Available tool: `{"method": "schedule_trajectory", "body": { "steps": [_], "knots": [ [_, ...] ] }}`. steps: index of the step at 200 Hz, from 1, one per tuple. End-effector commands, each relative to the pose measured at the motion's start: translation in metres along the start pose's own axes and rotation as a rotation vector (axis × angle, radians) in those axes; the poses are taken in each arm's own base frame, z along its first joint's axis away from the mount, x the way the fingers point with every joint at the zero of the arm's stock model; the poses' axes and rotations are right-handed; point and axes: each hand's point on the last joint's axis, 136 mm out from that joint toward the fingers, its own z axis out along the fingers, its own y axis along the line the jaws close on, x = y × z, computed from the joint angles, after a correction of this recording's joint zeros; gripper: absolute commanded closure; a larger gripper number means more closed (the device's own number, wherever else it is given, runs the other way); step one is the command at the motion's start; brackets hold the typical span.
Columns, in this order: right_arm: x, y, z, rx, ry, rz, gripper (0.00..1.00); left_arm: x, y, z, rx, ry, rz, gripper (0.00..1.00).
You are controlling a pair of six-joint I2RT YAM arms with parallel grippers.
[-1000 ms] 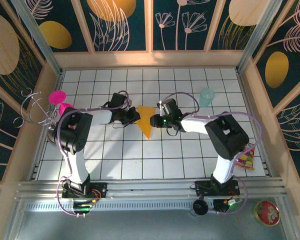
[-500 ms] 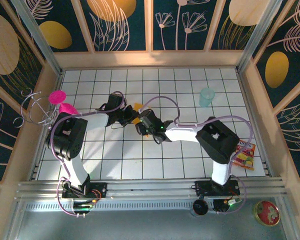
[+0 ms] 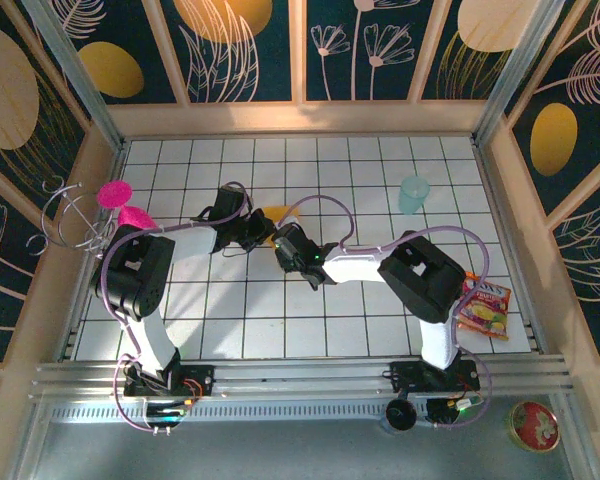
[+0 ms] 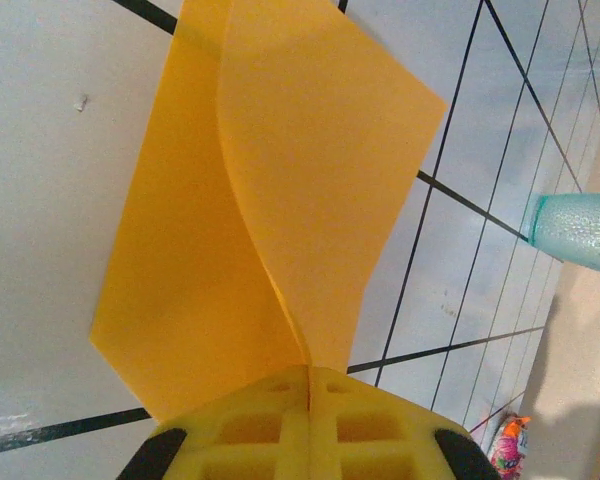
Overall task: Fold a paper plane with a square sheet of paper (pick it up from the middle)
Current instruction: Fourth fold the wing at the center of the table.
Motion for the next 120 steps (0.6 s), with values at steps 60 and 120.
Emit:
{"method": "schedule_trajectory", "body": {
  "steps": [60, 120],
  "knots": [
    [0.0, -0.004, -0.007, 0.023, -0.045, -0.099, 0.76, -0.002, -0.003, -0.002, 0.0, -0.002, 0.0, 0.9],
    [0.004, -0.005, -0.011, 0.009, -0.053, -0.131, 0.81, -0.004, -0.003, 0.0, -0.012, 0.0, 0.009, 0.88]
  ]
}}
